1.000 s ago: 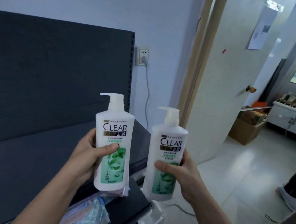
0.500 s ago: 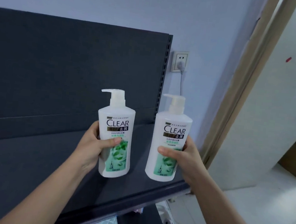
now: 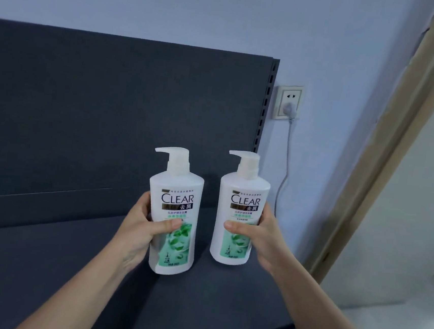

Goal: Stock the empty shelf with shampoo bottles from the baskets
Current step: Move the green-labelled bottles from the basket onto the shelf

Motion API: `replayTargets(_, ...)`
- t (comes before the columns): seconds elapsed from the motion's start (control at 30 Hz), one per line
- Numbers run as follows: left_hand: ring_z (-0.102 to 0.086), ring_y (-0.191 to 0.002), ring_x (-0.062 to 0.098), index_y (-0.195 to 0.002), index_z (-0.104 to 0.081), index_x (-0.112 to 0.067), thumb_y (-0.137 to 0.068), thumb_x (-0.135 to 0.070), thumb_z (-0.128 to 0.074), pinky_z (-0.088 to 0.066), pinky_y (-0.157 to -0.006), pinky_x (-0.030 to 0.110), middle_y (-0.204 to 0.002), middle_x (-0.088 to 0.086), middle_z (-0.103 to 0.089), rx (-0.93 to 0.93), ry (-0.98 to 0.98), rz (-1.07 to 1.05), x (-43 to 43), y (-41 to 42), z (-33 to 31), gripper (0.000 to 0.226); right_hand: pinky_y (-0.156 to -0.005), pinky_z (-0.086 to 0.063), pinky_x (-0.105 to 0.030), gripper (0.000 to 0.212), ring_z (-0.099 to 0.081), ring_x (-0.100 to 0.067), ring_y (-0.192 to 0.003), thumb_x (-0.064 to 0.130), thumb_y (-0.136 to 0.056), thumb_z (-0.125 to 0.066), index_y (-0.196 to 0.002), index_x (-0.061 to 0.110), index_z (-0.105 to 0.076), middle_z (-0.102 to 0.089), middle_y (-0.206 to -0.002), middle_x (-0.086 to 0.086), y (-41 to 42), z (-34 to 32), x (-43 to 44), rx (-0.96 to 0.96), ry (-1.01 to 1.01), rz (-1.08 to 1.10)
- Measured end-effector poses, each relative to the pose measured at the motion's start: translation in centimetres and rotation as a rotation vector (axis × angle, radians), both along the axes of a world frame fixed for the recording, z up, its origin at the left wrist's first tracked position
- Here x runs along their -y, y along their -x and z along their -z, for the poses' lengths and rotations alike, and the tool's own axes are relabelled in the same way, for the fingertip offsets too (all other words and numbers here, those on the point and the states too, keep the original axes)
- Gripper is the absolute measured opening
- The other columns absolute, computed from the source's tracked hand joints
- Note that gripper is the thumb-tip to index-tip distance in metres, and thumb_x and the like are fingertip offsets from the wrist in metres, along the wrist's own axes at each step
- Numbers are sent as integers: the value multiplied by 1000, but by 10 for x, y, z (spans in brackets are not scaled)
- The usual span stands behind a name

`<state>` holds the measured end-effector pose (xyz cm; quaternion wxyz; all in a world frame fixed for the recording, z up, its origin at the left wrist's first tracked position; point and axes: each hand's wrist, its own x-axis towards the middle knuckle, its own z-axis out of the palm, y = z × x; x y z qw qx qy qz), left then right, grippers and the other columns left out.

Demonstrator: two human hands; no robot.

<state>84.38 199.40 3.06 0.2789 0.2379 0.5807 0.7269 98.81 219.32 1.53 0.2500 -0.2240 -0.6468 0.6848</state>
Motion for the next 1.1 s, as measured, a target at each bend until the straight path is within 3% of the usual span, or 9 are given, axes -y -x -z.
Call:
replayTargets(0.1,-69,-101,30,-122,-55,-9,-45,-2,-86,-59,-71,33,-109,13,-72,-6,5,-27,-7,4,2,83,-89,-56,-48,81,-71,-27,-99,8,-50,-89,-121,8,-50,-74,-107,-10,16,0,-15,4,-15,-33)
replayTargets(0.27,-70,-99,27,-121,-56,-13,-21,-27,-99,-59,-72,31,-108,11,-72,8,-20,-81,-15,4,1,110,-93,-54,-51,80,-71,-26,-101,6,-49,-92,-118,11,-53,-74,-107,-6,44,2,-38,40,-13,-72)
replayTargets(0.37,-71,-97,24,-118,-56,-16,-20,-33,-99,-59,-72,29,-106,9,-73,-13,-16,-102,-19,4,0,108,-95,-53,-52,88,-69,-25,-104,14,-42,-94,-120,14,-52,-73,-109,-5,62,3,-49,45,-22,-103)
replayTargets(0.47,-70,-97,22,-118,-57,-16,-23,-33,-99,-58,-72,26,-107,9,-73,-41,3,-112,-21,3,-1,106,-95,-54,-50,74,-69,-23,-104,0,-55,-92,-116,17,-53,-72,-109,-4,76,5,-59,47,-44,-127)
replayTargets(0.63,-70,-93,12,-111,-59,-25,-33,-20,-88,-56,-69,20,-102,-2,-74,-116,73,-157,-23,-1,-1,83,-92,-56,-44,58,-69,-18,-101,2,-61,-90,-104,26,-58,-74,-105,1,92,4,-71,46,-125,-164)
replayTargets(0.8,-69,-93,11,-107,-60,-26,-38,-25,-85,-55,-70,21,-100,-3,-74,-157,133,-224,-28,1,-2,74,-89,-56,-40,58,-68,-16,-101,8,-61,-91,-102,29,-57,-72,-106,3,99,4,-77,51,-193,-151)
replayTargets(0.97,-65,-106,18,-109,-59,-27,-66,3,-82,-52,-83,29,-108,1,-71,-216,202,-268,-44,19,-2,58,-91,-55,-39,64,-65,-14,-103,16,-61,-93,-109,22,-53,-69,-107,6,102,5,-78,91,-249,-114)
replayTargets(1.1,-63,-109,14,-115,-57,-28,-71,2,-80,-51,-94,36,-110,-3,-70,-282,267,-263,-55,37,-4,58,-90,-56,-43,64,-66,-14,-100,22,-59,-94,-107,22,-51,-69,-103,6,103,5,-79,114,-268,-102)
